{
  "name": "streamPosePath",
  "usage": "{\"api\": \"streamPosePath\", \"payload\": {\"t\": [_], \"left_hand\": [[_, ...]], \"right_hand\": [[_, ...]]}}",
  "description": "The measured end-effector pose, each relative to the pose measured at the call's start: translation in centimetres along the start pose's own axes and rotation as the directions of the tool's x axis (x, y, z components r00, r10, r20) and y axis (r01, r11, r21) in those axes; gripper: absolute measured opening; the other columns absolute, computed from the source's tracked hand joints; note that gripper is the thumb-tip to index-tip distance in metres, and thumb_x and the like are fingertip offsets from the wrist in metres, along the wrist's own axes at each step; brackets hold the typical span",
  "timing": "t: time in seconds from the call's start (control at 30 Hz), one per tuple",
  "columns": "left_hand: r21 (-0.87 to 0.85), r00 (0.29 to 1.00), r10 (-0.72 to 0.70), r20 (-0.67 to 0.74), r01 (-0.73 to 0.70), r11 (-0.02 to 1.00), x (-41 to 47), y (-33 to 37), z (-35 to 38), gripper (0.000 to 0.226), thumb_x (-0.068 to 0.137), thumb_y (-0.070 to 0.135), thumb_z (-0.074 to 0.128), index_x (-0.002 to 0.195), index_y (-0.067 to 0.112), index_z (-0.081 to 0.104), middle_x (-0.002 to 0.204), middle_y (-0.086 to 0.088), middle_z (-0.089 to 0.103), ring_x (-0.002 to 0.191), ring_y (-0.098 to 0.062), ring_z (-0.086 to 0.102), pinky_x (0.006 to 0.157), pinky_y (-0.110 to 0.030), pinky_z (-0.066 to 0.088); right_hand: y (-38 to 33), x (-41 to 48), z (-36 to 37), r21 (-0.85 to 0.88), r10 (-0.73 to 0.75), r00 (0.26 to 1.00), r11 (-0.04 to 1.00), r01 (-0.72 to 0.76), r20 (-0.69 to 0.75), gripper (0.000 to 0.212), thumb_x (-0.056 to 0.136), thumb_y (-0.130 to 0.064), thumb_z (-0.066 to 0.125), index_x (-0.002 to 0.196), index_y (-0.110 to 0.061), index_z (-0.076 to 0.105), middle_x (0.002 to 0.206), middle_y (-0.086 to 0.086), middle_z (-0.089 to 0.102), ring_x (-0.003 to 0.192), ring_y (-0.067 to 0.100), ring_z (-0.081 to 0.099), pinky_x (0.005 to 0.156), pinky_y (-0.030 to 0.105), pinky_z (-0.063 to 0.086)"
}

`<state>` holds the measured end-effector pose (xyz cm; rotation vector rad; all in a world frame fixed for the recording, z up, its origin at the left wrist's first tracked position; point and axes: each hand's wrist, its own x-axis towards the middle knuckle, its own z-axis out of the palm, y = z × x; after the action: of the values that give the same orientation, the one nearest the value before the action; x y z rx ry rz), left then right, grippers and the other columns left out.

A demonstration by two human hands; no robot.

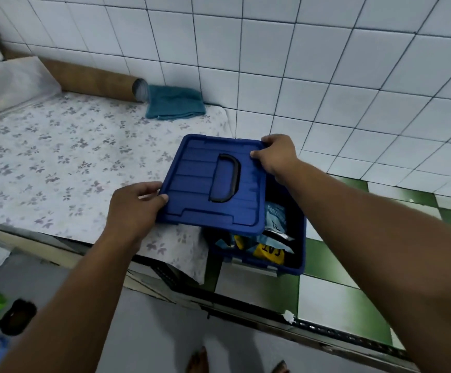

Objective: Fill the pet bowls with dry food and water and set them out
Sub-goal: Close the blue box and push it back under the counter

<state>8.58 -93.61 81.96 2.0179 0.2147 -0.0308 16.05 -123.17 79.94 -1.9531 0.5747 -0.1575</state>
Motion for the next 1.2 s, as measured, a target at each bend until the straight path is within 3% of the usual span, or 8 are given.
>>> {"api": "streamPosePath", "payload": {"t": [0.13,0.27,0.37,0.5,0.7,0.93,1.07,1.2], "left_hand": [[0.080,0.995,0.055,0.083,-0.061,0.995,-1.8,0.6,2.8,0.040,0.091,0.010,0.075,0.131,0.009,0.068,0.109,0.000,0.070,0.092,0.000,0.063,0.092,-0.024,0.051],[0.197,0.986,0.055,0.159,-0.086,0.977,-3.4,0.8,4.9,0.041,0.091,0.016,0.077,0.131,0.010,0.069,0.111,-0.001,0.072,0.098,-0.012,0.067,0.091,-0.025,0.052],[0.249,0.977,0.056,0.206,-0.107,0.962,-4.3,0.3,6.4,0.042,0.090,0.018,0.078,0.130,0.010,0.069,0.110,0.000,0.073,0.098,-0.013,0.068,0.091,-0.025,0.053],[0.295,0.970,0.050,0.236,-0.121,0.948,-4.8,-0.6,7.8,0.043,0.092,0.018,0.076,0.133,0.009,0.067,0.111,-0.001,0.071,0.098,-0.012,0.066,0.086,-0.021,0.049],[0.353,0.969,0.089,0.229,-0.168,0.921,-5.1,-1.4,8.7,0.044,0.096,0.020,0.071,0.138,0.012,0.063,0.125,-0.006,0.071,0.102,-0.009,0.062,0.092,-0.023,0.049],[0.379,0.970,0.114,0.215,-0.191,0.905,-4.8,-1.3,9.8,0.045,0.100,0.019,0.065,0.144,0.012,0.057,0.136,-0.007,0.066,0.113,-0.011,0.061,0.092,-0.018,0.041],[0.381,0.964,0.119,0.236,-0.204,0.902,-4.6,-1.7,10.3,0.045,0.102,0.018,0.063,0.145,0.010,0.055,0.141,-0.007,0.062,0.124,-0.016,0.060,0.092,-0.014,0.038],[0.372,0.960,0.118,0.255,-0.210,0.904,-4.1,-2.5,10.3,0.044,0.102,0.015,0.062,0.145,0.010,0.056,0.142,-0.008,0.061,0.122,-0.014,0.059,0.093,-0.014,0.039]], "right_hand": [[3.6,-1.2,-3.7,-0.075,0.034,0.999,0.997,-0.036,-0.020,0.061,0.078,-0.017,0.084,0.133,-0.006,0.060,0.131,0.010,0.063,0.116,0.025,0.062,0.092,0.024,0.047],[7.0,-2.0,-6.0,-0.104,0.110,0.994,0.988,-0.112,-0.025,0.060,0.076,-0.019,0.086,0.129,-0.005,0.062,0.126,0.011,0.065,0.111,0.026,0.063,0.094,0.030,0.052],[9.0,-2.5,-7.2,-0.138,0.145,0.989,0.980,-0.147,-0.023,0.058,0.075,-0.019,0.086,0.127,-0.005,0.064,0.121,0.010,0.067,0.107,0.028,0.066,0.085,0.033,0.056],[10.0,-2.7,-7.9,-0.123,0.144,0.989,0.981,-0.149,-0.043,0.057,0.075,-0.017,0.085,0.127,-0.004,0.064,0.120,0.013,0.067,0.104,0.029,0.067,0.091,0.043,0.058],[10.2,-2.8,-7.6,-0.160,0.087,0.994,0.982,-0.096,-0.062,0.053,0.081,-0.015,0.081,0.129,-0.004,0.062,0.126,0.011,0.065,0.114,0.028,0.062,0.103,0.038,0.050],[9.7,-1.8,-7.2,-0.218,0.051,0.997,0.974,-0.065,-0.065,0.054,0.083,-0.017,0.079,0.132,-0.004,0.060,0.129,0.013,0.063,0.115,0.030,0.062,0.099,0.044,0.053],[9.2,-1.5,-7.2,-0.278,0.032,0.997,0.959,-0.051,-0.074,0.055,0.086,-0.019,0.077,0.135,-0.004,0.058,0.134,0.012,0.062,0.121,0.028,0.059,0.101,0.031,0.046],[8.9,-1.5,-7.3,-0.414,-0.005,0.998,0.910,-0.021,-0.062,0.037,0.084,-0.018,0.075,0.116,-0.001,0.068,0.116,0.015,0.068,0.108,0.032,0.063,0.090,0.036,0.052]]}}
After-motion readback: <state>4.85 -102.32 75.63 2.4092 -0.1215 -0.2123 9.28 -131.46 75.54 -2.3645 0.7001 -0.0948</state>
